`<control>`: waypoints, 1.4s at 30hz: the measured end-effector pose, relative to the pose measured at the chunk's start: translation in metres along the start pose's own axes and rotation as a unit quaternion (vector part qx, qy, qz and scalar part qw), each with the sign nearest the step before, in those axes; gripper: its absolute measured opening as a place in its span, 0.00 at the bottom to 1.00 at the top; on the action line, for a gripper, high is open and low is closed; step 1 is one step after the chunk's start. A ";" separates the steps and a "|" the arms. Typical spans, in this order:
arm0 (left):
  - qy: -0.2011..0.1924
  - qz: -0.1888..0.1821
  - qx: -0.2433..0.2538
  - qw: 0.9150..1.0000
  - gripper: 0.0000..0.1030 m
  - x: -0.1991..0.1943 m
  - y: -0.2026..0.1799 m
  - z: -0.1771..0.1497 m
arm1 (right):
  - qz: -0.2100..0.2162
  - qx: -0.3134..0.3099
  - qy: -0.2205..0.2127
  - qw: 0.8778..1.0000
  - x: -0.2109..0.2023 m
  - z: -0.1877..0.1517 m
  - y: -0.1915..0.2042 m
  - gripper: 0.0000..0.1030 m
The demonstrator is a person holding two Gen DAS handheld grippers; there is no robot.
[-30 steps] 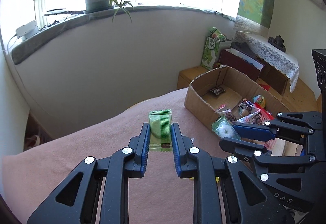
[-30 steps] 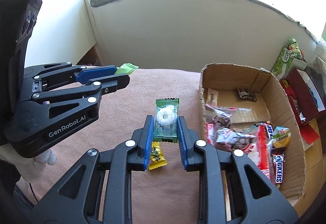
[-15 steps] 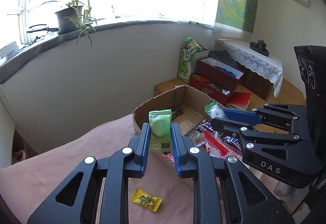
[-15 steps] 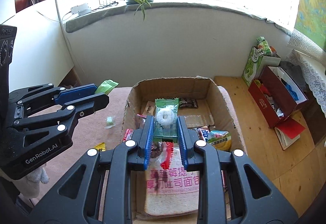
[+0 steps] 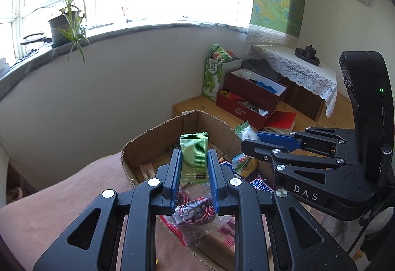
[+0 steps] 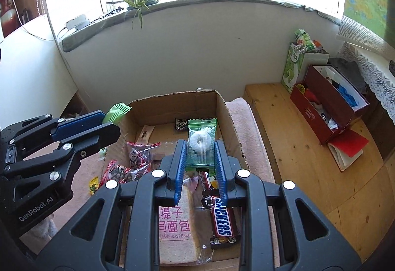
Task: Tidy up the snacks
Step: 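Carry both green candies over the box with both tools, then open both tools to drop the green candies into the box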
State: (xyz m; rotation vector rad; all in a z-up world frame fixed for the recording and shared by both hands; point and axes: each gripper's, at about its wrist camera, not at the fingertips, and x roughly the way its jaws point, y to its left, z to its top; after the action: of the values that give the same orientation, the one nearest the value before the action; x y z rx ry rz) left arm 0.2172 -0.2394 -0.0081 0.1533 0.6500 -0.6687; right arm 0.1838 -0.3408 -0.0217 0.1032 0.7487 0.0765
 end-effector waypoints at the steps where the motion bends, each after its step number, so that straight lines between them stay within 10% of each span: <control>1: 0.002 0.000 0.002 1.000 0.19 0.002 -0.002 0.001 | 0.002 0.003 0.001 1.000 0.001 -0.001 -0.003 0.23; 13: 0.013 0.007 0.012 1.000 0.21 0.011 -0.014 0.002 | 0.012 0.013 0.008 1.000 0.008 -0.007 -0.019 0.26; 24: 0.011 0.014 0.010 1.000 0.33 0.005 -0.014 0.001 | -0.005 0.017 -0.008 1.000 -0.004 -0.008 -0.022 0.62; 42: -0.001 0.040 -0.001 0.999 0.33 -0.033 0.021 -0.016 | 0.011 0.006 -0.024 1.000 -0.036 -0.017 0.014 0.66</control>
State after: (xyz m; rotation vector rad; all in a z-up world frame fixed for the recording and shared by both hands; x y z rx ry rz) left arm 0.2023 -0.2005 -0.0017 0.1761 0.6387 -0.5918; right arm 0.1455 -0.3293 -0.0075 0.1243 0.6998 0.0892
